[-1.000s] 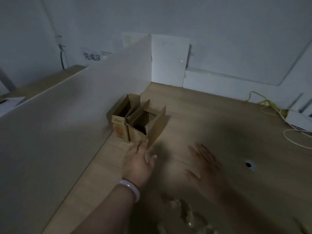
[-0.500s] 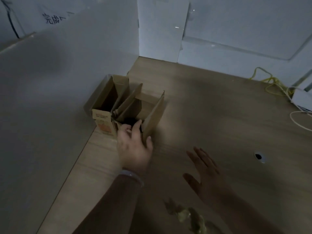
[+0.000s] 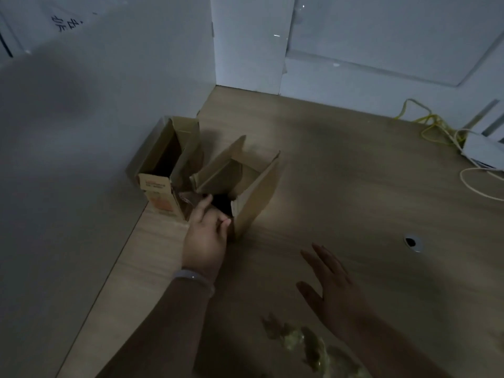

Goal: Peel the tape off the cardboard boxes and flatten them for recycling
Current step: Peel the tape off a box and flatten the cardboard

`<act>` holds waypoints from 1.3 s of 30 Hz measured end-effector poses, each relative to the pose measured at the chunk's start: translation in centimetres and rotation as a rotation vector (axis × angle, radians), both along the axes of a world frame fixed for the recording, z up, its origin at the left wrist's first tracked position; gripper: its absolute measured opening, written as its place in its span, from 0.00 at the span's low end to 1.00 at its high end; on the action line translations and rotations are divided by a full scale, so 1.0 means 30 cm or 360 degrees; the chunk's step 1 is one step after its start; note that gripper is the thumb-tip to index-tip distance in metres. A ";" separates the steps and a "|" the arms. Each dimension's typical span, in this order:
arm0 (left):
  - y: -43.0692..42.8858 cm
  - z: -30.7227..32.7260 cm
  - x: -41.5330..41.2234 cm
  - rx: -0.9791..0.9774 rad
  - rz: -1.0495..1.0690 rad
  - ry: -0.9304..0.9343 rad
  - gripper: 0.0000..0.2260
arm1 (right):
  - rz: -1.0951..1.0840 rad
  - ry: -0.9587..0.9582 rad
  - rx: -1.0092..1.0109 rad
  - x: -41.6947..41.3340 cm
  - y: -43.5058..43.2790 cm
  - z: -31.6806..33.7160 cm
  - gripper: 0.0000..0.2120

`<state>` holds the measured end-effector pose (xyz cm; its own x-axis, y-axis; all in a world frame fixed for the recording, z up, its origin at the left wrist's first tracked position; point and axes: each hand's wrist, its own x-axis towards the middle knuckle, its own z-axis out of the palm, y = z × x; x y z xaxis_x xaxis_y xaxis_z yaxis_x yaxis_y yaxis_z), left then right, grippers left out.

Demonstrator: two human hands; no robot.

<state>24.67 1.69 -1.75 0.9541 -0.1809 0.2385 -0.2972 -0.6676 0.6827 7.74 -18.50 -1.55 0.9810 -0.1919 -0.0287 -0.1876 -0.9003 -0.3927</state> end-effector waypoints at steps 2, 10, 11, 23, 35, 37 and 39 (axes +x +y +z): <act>0.015 0.006 -0.051 0.0085 -0.0164 0.0010 0.02 | -0.0076 0.0011 0.0032 -0.022 -0.016 -0.004 0.29; 0.136 0.016 -0.204 -0.0231 -0.0188 0.0089 0.24 | -0.0632 0.0168 0.0624 -0.024 -0.095 -0.059 0.38; 0.136 0.009 -0.219 -0.0445 -0.0080 0.0250 0.32 | -0.0704 0.0156 0.0744 -0.007 -0.103 -0.072 0.40; 0.007 -0.099 -0.254 -0.0826 -0.0344 0.0987 0.24 | -0.0716 0.0128 0.1141 0.079 -0.094 -0.154 0.42; -0.205 0.175 -0.682 -0.0938 -0.0575 0.1128 0.39 | -0.0787 -0.0831 0.1431 -0.568 -0.232 0.040 0.22; -0.257 0.207 -0.789 -0.0945 -0.0651 0.1082 0.32 | -0.0758 -0.0880 0.1437 -0.692 -0.266 0.084 0.22; -0.310 0.237 -0.898 -0.0892 -0.0675 0.1030 0.31 | -0.0719 -0.0961 0.1497 -0.802 -0.292 0.134 0.23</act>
<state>-2.27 -7.61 5.37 0.8127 -0.5615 -0.1558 0.1084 -0.1170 0.9872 -16.32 -27.26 2.48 0.7341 -0.6719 0.0985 0.0282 -0.1148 -0.9930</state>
